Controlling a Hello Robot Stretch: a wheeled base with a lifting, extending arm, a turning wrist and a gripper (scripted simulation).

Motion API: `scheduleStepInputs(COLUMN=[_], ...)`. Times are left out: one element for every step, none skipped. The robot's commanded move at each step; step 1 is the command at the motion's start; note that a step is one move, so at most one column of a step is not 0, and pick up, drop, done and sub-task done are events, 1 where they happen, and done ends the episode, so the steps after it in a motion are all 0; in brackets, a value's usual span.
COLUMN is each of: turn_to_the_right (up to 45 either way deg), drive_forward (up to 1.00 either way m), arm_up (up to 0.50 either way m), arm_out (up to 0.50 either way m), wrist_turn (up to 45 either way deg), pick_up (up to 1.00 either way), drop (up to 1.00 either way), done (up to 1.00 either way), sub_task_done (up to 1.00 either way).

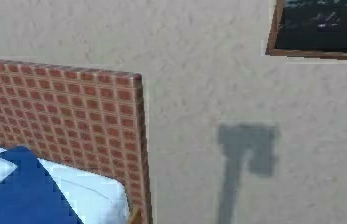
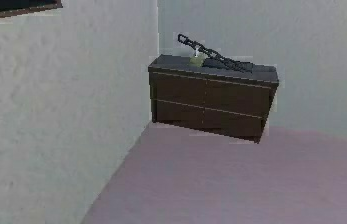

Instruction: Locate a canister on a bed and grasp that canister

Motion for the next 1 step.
scheduleStepInputs(turn_to_the_right=[0.0], drive_forward=[0.55], arm_up=[0.00], arm_out=[0.00], wrist_turn=[0.0], pick_up=[0.00], drop=[0.00], done=[0.00], sub_task_done=[0.00])
